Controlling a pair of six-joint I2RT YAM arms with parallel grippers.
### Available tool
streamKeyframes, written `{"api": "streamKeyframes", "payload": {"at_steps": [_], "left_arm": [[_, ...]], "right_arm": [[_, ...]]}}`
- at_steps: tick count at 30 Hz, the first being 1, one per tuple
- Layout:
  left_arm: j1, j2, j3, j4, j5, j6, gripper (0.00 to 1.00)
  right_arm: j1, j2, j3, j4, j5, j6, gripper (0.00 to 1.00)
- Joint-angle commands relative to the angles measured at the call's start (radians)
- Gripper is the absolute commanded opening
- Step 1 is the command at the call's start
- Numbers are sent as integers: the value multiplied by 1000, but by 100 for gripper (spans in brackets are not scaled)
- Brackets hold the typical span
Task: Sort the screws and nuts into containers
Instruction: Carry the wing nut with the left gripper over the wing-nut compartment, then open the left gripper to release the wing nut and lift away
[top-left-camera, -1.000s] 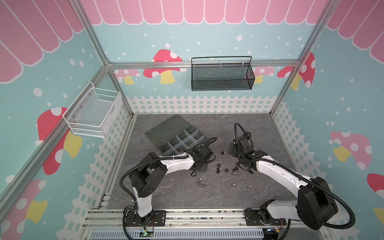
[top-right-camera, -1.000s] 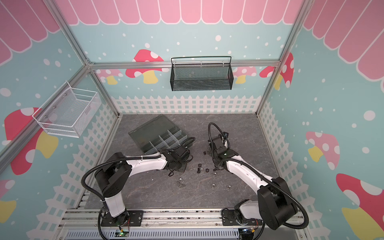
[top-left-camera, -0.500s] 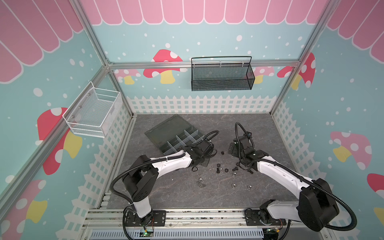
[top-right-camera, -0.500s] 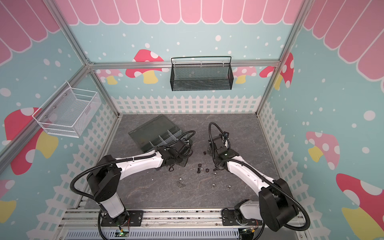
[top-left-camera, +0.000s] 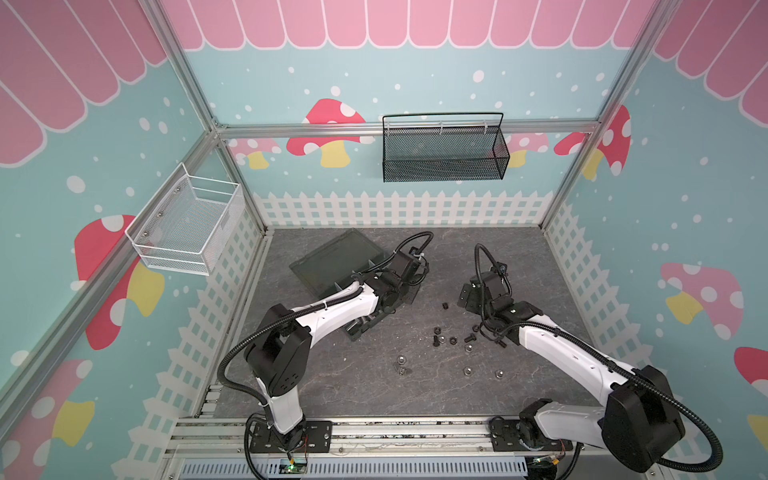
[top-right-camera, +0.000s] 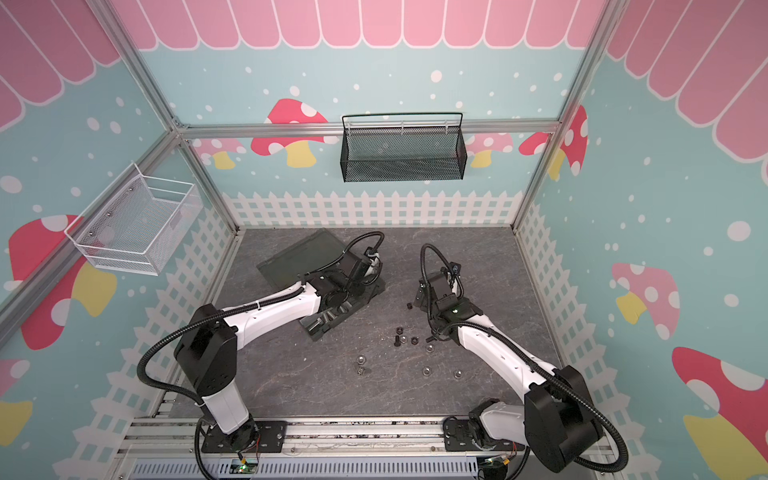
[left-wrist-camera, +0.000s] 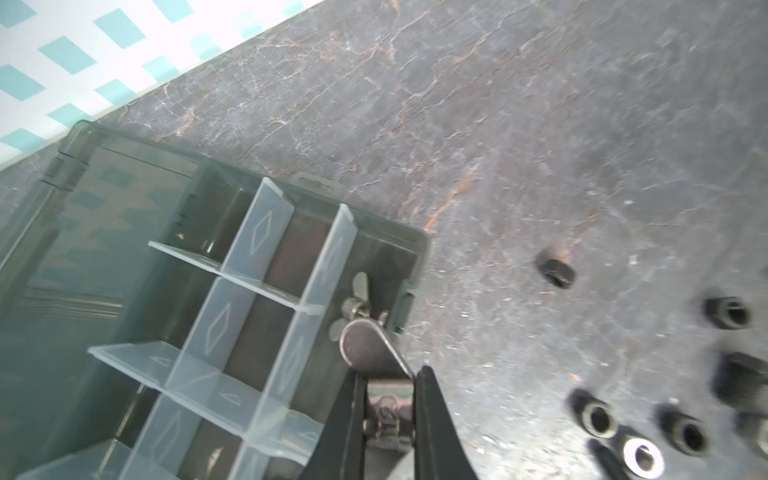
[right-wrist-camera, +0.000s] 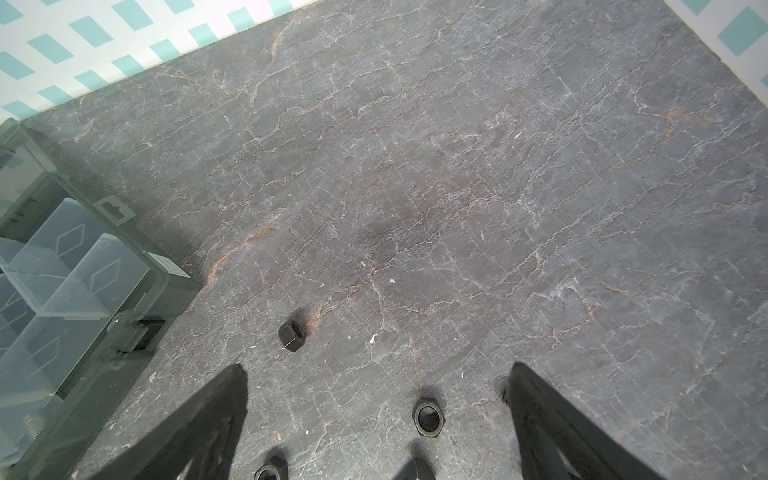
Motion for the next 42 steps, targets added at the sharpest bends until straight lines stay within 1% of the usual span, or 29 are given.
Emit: {"api": "streamKeyframes", "payload": {"at_steps": [1,6,11,22,27,30,32,37,42], "left_arm": [[24,45,22,28,60,114,4],[62,83,26,32,98,125,4],[76,107,25,22,114,125,6],[81,148,30,2,104,117,17],[81,145,25,-7,82,116,25],[82,137,20,-13,74,112,36],[80,126,20,-19,76,107,39],[57,75,17,-50,35,107,42],[19,-7,7,-74,-10,88,49]], "right_arm": [[-10,-16,-21,-18,16,24,99],[-11,-9,-25,-19,4,23,99],[-13,-9,-26,-18,0,24,98],[-14,4,-23,-18,-8,27,98],[-14,10,-24,-17,-12,30,98],[-15,16,-22,-15,-13,29,98],[-15,19,-23,-13,-14,29,98],[-15,35,-11,-7,-23,23,98],[-15,33,-3,-10,-33,18,98]]}}
